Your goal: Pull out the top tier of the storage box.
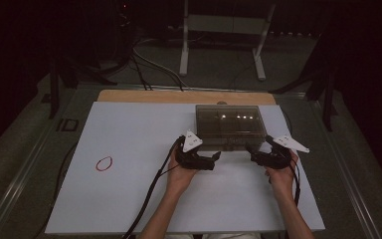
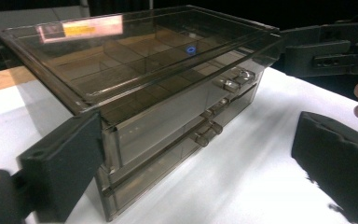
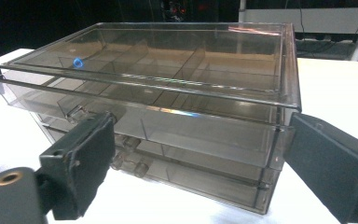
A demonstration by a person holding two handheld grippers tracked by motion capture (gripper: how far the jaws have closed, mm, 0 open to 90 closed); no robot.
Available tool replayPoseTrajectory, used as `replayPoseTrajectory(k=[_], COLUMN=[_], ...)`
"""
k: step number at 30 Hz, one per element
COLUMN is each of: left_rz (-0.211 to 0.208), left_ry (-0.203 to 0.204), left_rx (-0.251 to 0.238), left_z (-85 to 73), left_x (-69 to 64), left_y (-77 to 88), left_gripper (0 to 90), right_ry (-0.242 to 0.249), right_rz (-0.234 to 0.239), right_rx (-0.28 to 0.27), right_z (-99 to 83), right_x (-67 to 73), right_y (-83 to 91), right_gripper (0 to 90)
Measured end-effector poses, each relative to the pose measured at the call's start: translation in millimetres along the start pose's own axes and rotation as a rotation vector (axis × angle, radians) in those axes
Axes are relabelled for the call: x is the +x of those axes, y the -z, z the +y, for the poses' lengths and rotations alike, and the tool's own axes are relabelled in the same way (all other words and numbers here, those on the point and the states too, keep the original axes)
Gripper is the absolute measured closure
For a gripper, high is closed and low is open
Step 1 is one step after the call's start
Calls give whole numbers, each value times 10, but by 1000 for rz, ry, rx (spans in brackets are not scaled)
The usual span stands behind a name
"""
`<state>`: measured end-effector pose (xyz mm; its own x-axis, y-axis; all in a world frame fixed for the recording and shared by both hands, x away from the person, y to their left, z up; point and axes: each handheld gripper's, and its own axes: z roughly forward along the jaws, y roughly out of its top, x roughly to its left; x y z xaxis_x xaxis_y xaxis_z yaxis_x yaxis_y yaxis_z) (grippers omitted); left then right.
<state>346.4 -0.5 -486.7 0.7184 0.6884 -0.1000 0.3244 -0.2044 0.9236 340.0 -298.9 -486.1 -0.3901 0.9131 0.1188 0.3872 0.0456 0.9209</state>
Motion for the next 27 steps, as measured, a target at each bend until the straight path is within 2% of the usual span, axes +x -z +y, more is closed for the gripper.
replayPoseTrajectory(k=[2, 7, 12, 14, 18, 22, 27], left_rz=[-3, 7, 30, 41, 57, 69, 82], left_ry=[24, 30, 9, -7, 7, 6, 3], left_rx=[-3, 6, 14, 22, 19, 23, 40], left_z=[6, 9, 8, 9, 11, 1, -19], left_x=[2, -5, -28, -36, -3, 2, 11], left_y=[9, 39, 49, 56, 75, 58, 34], left_gripper=[87, 134, 168, 181, 286, 297, 307], right_ry=[-1, -7, -15, 19, 18, 9, 23], right_rz=[0, 1, 5, -5, -14, -14, -18], right_rx=[4, 8, 13, 28, 23, 27, 40], right_z=[3, 5, 8, 12, 5, -12, -37], right_x=[-12, -26, -45, -41, -58, -83, -85], right_y=[10, 34, 59, 70, 75, 69, 48], right_gripper=[111, 150, 186, 217, 265, 287, 296])
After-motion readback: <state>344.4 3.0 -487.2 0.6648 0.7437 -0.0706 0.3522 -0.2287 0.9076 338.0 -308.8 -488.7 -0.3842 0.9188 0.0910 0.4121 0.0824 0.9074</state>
